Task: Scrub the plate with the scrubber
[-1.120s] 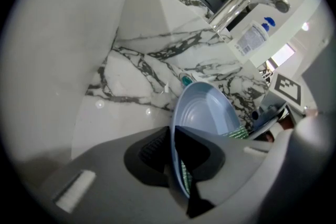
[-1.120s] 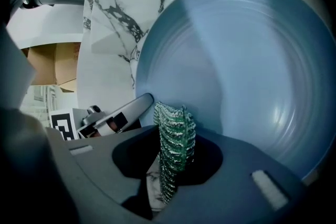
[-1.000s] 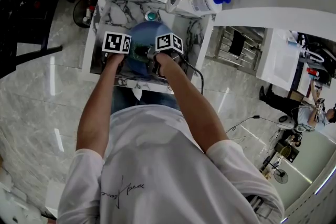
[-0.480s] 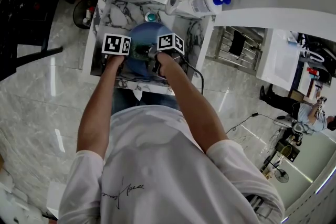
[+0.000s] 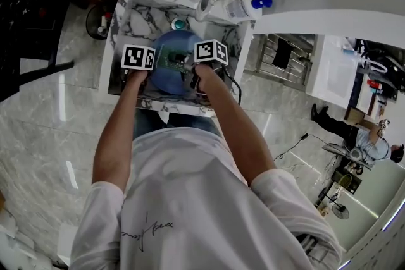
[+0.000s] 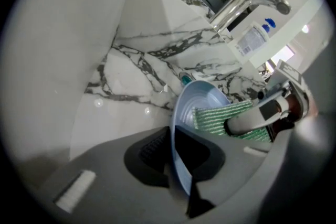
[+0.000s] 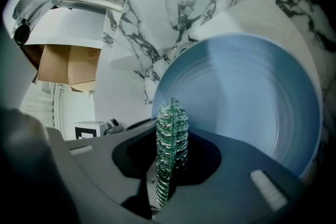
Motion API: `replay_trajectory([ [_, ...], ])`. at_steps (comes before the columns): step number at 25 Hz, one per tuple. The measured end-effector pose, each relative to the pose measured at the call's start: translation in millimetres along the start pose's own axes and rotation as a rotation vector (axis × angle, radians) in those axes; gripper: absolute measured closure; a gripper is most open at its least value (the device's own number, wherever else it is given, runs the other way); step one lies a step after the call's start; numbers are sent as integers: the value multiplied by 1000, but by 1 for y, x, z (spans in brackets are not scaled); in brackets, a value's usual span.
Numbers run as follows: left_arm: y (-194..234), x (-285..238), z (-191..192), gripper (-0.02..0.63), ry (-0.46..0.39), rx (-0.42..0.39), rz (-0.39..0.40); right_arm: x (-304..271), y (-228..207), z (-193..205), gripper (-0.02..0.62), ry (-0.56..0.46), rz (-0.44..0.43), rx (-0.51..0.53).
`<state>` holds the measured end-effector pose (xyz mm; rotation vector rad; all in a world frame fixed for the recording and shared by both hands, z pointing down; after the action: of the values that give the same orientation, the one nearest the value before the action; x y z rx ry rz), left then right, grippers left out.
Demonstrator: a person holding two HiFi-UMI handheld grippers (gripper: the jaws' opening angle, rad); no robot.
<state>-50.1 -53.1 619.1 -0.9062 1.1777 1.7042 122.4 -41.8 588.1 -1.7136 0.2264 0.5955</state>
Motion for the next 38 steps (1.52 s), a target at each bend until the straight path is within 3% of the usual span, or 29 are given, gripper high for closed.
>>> replay_trajectory([
  [6,3,-3,3,523,9,0,-12,13,15,-14,541,-28,-2,83],
  [16,0,-1,0,522,1,3,9,3,22,-28,541,78,100,250],
  [38,1,-3,1,523,4,5,7,-17,-3,-25,541,206,143,230],
])
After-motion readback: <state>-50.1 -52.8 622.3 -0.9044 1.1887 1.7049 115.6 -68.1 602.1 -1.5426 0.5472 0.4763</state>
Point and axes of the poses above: the fingertips, and each gripper's own axes: x backward along the fingers, y to its left, z out of its underside, the point moved 8 cm from there along x, backward along the fingers, and after that the axes turned 11 degrees about -z, right-handed, at the moved point
